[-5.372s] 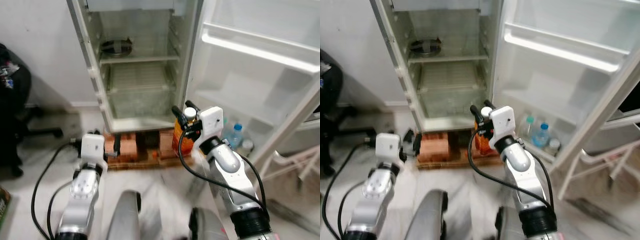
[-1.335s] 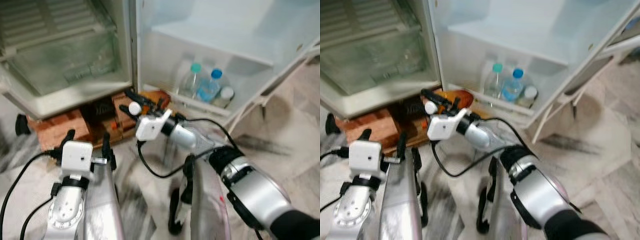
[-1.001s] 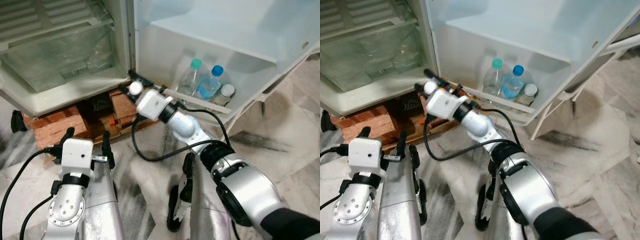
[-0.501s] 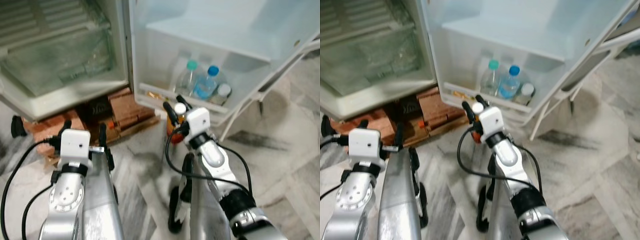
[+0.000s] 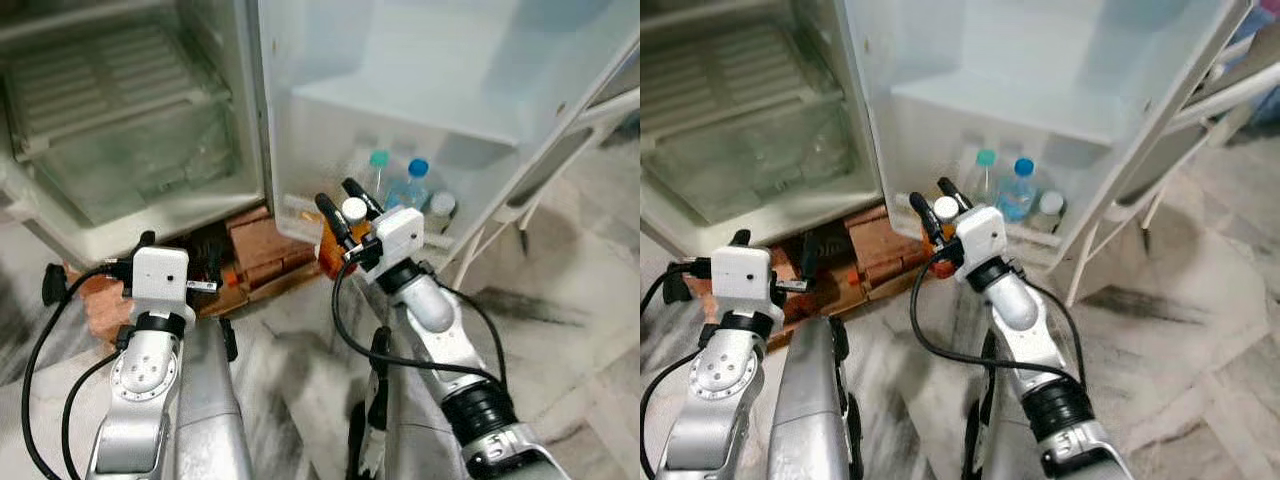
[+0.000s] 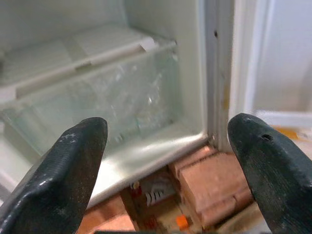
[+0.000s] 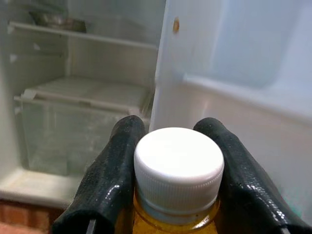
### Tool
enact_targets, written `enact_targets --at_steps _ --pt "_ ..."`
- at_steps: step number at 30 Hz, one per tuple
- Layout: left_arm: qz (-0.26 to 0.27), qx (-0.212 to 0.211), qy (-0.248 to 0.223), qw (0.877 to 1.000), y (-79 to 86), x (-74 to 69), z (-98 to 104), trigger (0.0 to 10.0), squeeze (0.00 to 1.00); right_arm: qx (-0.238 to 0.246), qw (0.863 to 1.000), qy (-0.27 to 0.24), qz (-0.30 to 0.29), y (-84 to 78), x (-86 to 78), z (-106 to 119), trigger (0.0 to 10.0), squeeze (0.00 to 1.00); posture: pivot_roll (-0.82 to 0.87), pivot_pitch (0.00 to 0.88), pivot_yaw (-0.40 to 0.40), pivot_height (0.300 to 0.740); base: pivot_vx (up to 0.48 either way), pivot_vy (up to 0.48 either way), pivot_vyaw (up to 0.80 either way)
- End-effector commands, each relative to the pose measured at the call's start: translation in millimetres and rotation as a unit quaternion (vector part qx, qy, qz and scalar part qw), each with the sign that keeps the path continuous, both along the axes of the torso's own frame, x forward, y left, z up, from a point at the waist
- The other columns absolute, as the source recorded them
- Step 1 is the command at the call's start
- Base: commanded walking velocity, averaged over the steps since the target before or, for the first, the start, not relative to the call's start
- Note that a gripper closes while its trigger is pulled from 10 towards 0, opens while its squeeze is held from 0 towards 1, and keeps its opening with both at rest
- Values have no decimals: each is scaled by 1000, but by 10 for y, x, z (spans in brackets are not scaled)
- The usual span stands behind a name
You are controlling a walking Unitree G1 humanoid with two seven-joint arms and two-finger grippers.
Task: Restocking fridge
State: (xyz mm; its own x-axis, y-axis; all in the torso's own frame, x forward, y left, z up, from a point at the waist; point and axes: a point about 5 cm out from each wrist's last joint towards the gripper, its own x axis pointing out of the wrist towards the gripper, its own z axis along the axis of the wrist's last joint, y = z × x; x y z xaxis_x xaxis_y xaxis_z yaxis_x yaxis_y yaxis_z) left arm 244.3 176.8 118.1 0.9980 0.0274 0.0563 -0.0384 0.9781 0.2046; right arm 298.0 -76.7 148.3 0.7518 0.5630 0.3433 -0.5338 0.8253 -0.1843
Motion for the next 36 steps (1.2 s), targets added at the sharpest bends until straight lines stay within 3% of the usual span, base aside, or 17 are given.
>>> enact_targets --at_steps 1,15,24,28,36 --pt "0 -1 5 1000 13 -11 -29 10000 0 2 1000 -6 14 45 -38 49 10000 0 166 87 -58 506 322 0 0" --pt "-2 -6 2 1000 -15 19 -74 10000 0 -21 998 -6 59 155 -150 63 10000 0 156 99 -59 506 320 0 0" --pt "16 -9 15 1000 -16 -23 -121 10000 0 -36 996 -10 78 202 -191 40 10000 0 161 115 -56 506 0 0 0" --pt "10 -5 30 999 -22 -94 -195 10000 0 -58 991 -34 113 342 -207 58 10000 0 183 140 -61 506 0 0 0" --pt "23 3 54 998 40 -269 -267 10000 0 -64 988 -43 136 522 -85 55 10000 0 235 192 -92 506 0 0 0"
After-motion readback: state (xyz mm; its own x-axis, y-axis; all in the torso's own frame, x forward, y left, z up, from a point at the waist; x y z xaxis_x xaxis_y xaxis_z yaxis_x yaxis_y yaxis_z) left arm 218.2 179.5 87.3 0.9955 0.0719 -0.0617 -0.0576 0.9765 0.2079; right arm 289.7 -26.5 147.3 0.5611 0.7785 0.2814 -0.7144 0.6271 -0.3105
